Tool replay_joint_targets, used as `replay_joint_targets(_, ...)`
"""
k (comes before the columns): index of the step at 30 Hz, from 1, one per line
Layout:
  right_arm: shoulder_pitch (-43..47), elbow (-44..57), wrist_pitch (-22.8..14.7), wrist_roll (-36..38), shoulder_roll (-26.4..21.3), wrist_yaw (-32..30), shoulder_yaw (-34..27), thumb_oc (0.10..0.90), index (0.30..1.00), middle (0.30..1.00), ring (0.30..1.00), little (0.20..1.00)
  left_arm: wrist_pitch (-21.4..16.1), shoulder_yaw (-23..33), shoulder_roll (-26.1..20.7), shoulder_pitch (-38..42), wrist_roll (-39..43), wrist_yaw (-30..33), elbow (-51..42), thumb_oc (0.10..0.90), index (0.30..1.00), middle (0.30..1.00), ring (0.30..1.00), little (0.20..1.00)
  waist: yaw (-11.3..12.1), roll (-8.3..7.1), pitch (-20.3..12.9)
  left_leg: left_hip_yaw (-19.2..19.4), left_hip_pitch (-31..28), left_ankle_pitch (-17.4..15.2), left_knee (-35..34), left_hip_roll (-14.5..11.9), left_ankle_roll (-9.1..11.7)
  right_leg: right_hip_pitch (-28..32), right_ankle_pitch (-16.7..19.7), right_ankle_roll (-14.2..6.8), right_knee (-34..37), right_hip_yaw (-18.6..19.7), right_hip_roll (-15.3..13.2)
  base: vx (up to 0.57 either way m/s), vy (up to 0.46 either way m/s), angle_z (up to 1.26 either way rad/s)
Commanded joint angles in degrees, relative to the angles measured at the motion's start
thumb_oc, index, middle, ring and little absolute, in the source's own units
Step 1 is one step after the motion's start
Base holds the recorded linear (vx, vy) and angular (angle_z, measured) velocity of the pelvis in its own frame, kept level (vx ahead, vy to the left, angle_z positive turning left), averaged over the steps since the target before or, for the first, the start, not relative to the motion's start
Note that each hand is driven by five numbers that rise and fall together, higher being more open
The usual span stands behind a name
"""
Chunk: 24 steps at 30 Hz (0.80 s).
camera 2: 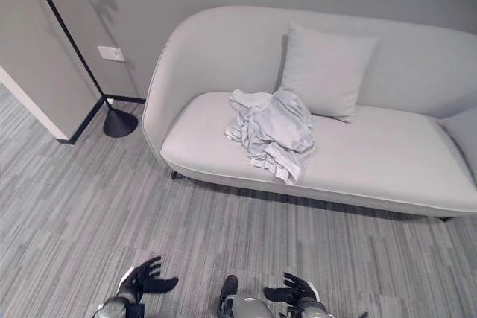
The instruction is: Hang the clothes on the sofa on the clothes rack.
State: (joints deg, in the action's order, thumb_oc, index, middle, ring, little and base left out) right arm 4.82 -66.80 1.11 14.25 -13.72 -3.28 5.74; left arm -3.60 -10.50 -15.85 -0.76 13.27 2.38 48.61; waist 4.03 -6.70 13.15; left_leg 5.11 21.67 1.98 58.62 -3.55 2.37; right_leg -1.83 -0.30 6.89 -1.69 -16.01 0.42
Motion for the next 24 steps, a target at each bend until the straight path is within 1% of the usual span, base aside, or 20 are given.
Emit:
replay_joint_targets(1, -3.43, 5.31, -2.41, 1.64, -5.85, -0.87, 3.8, 0.8, 0.9, 0.9, 0.9, 0.9, -1.23, -1.27, -0.04, -1.7, -3.68, 0.83, -0.68, 0.8, 0.9, 0.9, 0.9, 0.9, 2.5, 2.44, 1.27, -1.23, -12.27, 2.82, -48.33, 1.56, 0.08, 7.85, 0.84, -9.89, 6.69, 1.81, -2.04, 0.57, 0.143, -1.4)
replay_joint_targets(2, -3.24, 5.89, -2.59, 1.38, -6.16, -1.0, 4.03, 0.8, 0.9, 0.9, 0.9, 0.9, -1.23, -0.85, 0.11, -2.21, -2.98, 0.77, -1.12, 0.8, 0.9, 0.9, 0.9, 0.9, 2.87, 3.33, 0.51, -1.42, -12.97, 5.65, -57.01, 1.03, 0.77, 9.37, -0.19, -10.03, 6.69, 1.9, -1.12, 0.55, 0.099, -1.71)
replay_joint_targets(3, -3.04, 6.54, -2.92, 1.17, -6.35, -1.26, 4.16, 0.8, 0.9, 0.9, 0.9, 0.9, -1.27, -0.8, 0.26, -2.0, -3.19, 0.91, -0.28, 0.8, 0.9, 0.9, 0.9, 0.9, 2.48, 3.77, 0.03, 1.31, -10.99, 7.35, -62.28, -0.24, 1.98, 10.4, -1.33, -9.99, 6.69, 1.2, -0.68, 0.5, 0.023, -1.59)
replay_joint_targets(4, -2.88, 7.55, -3.09, 0.72, -6.24, -1.34, 4.16, 0.8, 0.9, 0.9, 0.9, 0.9, -0.78, -0.47, 0.69, -1.67, -4.4, 1.2, 1.08, 0.8, 0.9, 0.9, 0.9, 0.9, 1.51, 3.56, -0.03, 8.66, -9.38, 6.7, -63.62, -2.55, 2.81, 12.17, -2.34, -9.62, 6.69, -1.01, -1.07, 0.49, 0.02, -1.02)
replay_joint_targets(5, -3.01, 9.29, -3.05, 0.12, -6.24, -1.28, 4.62, 0.8, 0.9, 0.9, 0.9, 0.9, -0.42, 0.0, 1.04, -1.93, -3.64, 0.77, 1.01, 0.8, 0.9, 0.9, 0.9, 0.9, 1.01, 3.83, -0.93, 13.63, -10.54, 6.59, -63.62, -3.46, 2.1, 13.26, -2.5, -9.65, 6.69, -1.34, -0.48, 0.5, 0.021, -0.65)
replay_joint_targets(6, -3.06, 10.89, -3.01, -0.52, -6.34, -0.8, 5.71, 0.8, 0.9, 0.9, 0.9, 0.9, -0.55, 0.7, 1.0, -2.24, -2.77, 0.74, 0.4, 0.8, 0.9, 0.9, 0.9, 0.9, 2.64, 4.14, -1.55, 12.47, -12.16, 6.78, -63.62, -2.09, 1.31, 14.48, -2.64, -9.89, 6.69, -0.74, -0.06, 0.56, 0.038, -0.32)
replay_joint_targets(7, -3.39, 11.71, -2.88, -1.57, -6.04, -0.07, 6.44, 0.8, 0.9, 0.9, 0.9, 0.9, -0.69, 0.92, 1.39, -2.99, -2.25, 0.47, 0.37, 0.8, 0.9, 0.9, 0.9, 0.9, 3.25, 3.94, -2.76, 10.49, -13.64, 7.58, -63.62, -0.63, 0.88, 16.48, -3.1, -10.47, 6.69, -0.91, -0.27, 0.58, 0.055, -0.44)
replay_joint_targets(8, -3.48, 12.43, -2.99, -2.53, -5.82, 0.24, 7.01, 0.8, 0.9, 0.9, 0.9, 0.9, -0.76, 1.44, 1.62, -3.45, -0.84, 0.4, 0.23, 0.8, 0.9, 0.9, 0.9, 0.9, 3.94, 3.32, -4.12, 9.32, -14.84, 7.51, -63.48, 0.34, 0.45, 18.0, -3.28, -11.1, 6.69, -0.54, -1.32, 0.59, 0.098, -0.58)
replay_joint_targets(9, -3.45, 12.74, -2.72, -4.24, -5.56, 0.61, 7.58, 0.8, 0.9, 0.9, 0.9, 0.9, -0.64, 1.83, 1.73, -3.95, -0.06, 0.43, -0.12, 0.8, 0.9, 0.9, 0.9, 0.9, 4.93, 2.63, -5.21, 9.66, -15.96, 6.95, -63.54, 1.08, -0.36, 18.4, -1.34, -12.18, 3.75, -0.86, -3.41, 0.48, 0.159, -0.65)
replay_joint_targets(10, -2.92, 13.87, -2.44, -5.15, -5.25, 0.72, 8.18, 0.8, 0.9, 0.9, 0.9, 0.9, -0.37, 2.62, 1.58, -4.35, 1.02, 0.73, -1.36, 0.8, 0.9, 0.9, 0.9, 0.9, 5.16, 2.62, -4.64, 10.47, -17.83, 6.17, -63.62, 1.34, -1.43, 15.79, 0.92, -13.23, -4.61, -0.98, -5.91, 0.37, 0.186, -0.44)
replay_joint_targets(11, -2.53, 16.07, -2.4, -5.27, -4.97, 0.93, 8.72, 0.8, 0.9, 0.9, 0.9, 0.9, -0.08, 3.16, 1.1, -4.18, 2.31, 1.03, -2.22, 0.8, 0.9, 0.9, 0.9, 0.9, 4.6, 3.06, -3.62, 10.89, -19.69, 5.35, -63.62, 0.99, -2.41, 11.42, 3.13, -14.24, -14.26, -0.94, -8.49, 0.24, 0.179, -0.24)
replay_joint_targets(12, -2.37, 18.1, -2.27, -6.36, -5.12, 0.85, 9.01, 0.8, 0.9, 0.9, 0.9, 0.9, 0.03, 3.44, 0.46, -4.08, 2.81, 1.39, -2.89, 0.8, 0.9, 0.9, 0.9, 0.9, 4.01, 3.35, -3.08, 10.68, -20.85, 4.12, -63.62, 0.82, -3.05, 6.97, 5.35, -14.85, -21.32, -0.73, -10.55, 0.21, 0.13, -0.09)
replay_joint_targets(13, -2.66, 20.46, -2.0, -7.19, -5.32, 0.79, 8.72, 0.8, 0.9, 0.9, 0.9, 0.9, 0.13, 3.69, -0.08, -4.01, 2.87, 1.61, -3.81, 0.8, 0.9, 0.9, 0.9, 0.9, 3.12, 3.74, -2.59, 10.18, -22.06, 2.76, -63.62, 0.49, -3.49, 3.18, 6.15, -14.84, -26.18, -0.88, -13.03, 0.22, 0.059, -0.11)
replay_joint_targets(14, -2.97, 22.79, -2.46, -7.09, -5.62, 0.62, 8.45, 0.8, 0.9, 0.9, 0.9, 0.9, -0.04, 4.01, -0.48, -3.75, 3.09, 1.79, -4.46, 0.8, 0.9, 0.9, 0.9, 0.9, 2.58, 3.87, -2.34, 9.85, -22.93, 1.24, -63.62, 0.16, -3.09, 1.43, 5.36, -14.91, -25.52, -1.31, -15.21, 0.13, 0.014, 0.09)
replay_joint_targets(15, -3.13, 23.16, -2.31, -7.12, -5.65, 0.6, 8.44, 0.8, 0.9, 0.9, 0.9, 0.9, 0.0, 4.06, -0.5, -3.75, 3.11, 1.8, -4.54, 0.8, 0.9, 0.9, 0.9, 0.9, 2.4, 3.84, -2.14, 10.03, -22.78, 1.68, -63.62, 0.17, -3.34, 1.28, 5.33, -14.46, -25.9, -1.79, -15.4, 0.21, -0.152, 0.63)
replay_joint_targets(16, -3.97, 28.17, -2.09, -9.36, -7.07, 0.37, 7.47, 0.8, 0.9, 0.9, 0.9, 0.9, -0.4, 5.48, -1.4, -3.9, 3.25, 2.11, -7.7, 0.8, 0.9, 0.9, 0.9, 0.9, 2.02, 3.87, -1.81, 9.53, -23.51, 0.25, -63.62, -0.86, -2.33, 0.82, 5.21, -14.09, -14.91, -5.27, -18.85, 0.17, -0.247, 0.76)
replay_joint_targets(17, -4.56, 29.87, -2.34, -9.46, -7.81, 0.33, 6.61, 0.8, 0.9, 0.9, 0.9, 0.9, -0.69, 5.98, -1.8, -4.46, 3.54, 2.16, -9.46, 0.8, 0.9, 0.9, 0.9, 0.9, 1.87, 3.66, -1.59, 9.46, -23.71, 0.13, -63.62, -1.26, -1.57, 1.51, 6.4, -14.55, -6.48, -7.68, -18.54, 0.26, -0.345, 0.93)
replay_joint_targets(18, -5.16, 30.57, -2.38, -11.97, -9.29, -0.47, 6.34, 0.8, 0.9, 0.9, 0.9, 0.9, -0.44, 6.28, -2.51, -4.7, 2.15, 2.69, -9.76, 0.8, 0.9, 0.9, 0.9, 0.9, 1.82, 2.82, -1.95, 8.95, -23.5, -0.67, -63.62, -0.95, -1.24, 2.83, 5.27, -14.69, 0.07, -6.59, -16.43, 0.21, -0.342, 0.63)
replay_joint_targets(19, -6.66, 31.83, -2.22, -12.05, -9.68, -0.3, 5.68, 0.8, 0.9, 0.9, 0.9, 0.9, -0.7, 7.18, -2.7, -5.99, 2.92, 2.24, -12.37, 0.8, 0.9, 0.9, 0.9, 0.9, 2.47, 1.74, -2.48, 8.43, -23.35, 0.19, -63.62, -1.42, -0.23, 5.68, 5.79, -15.55, 6.46, -5.58, -14.38, 0.16, -0.306, 0.81)
replay_joint_targets(24, -8.73, 36.35, -2.47, -12.52, -11.84, -0.38, 3.4, 0.8, 0.9, 0.9, 0.9, 0.9, -1.48, 8.0, -1.6, -6.32, 5.69, 2.36, -14.47, 0.8, 0.9, 0.9, 0.9, 0.9, 2.01, 1.31, -4.13, 7.33, -21.73, 1.63, -63.62, -2.56, 1.05, 5.92, 4.51, -15.39, 6.69, -6.88, -11.8, 0.07, -0.147, 0.42)
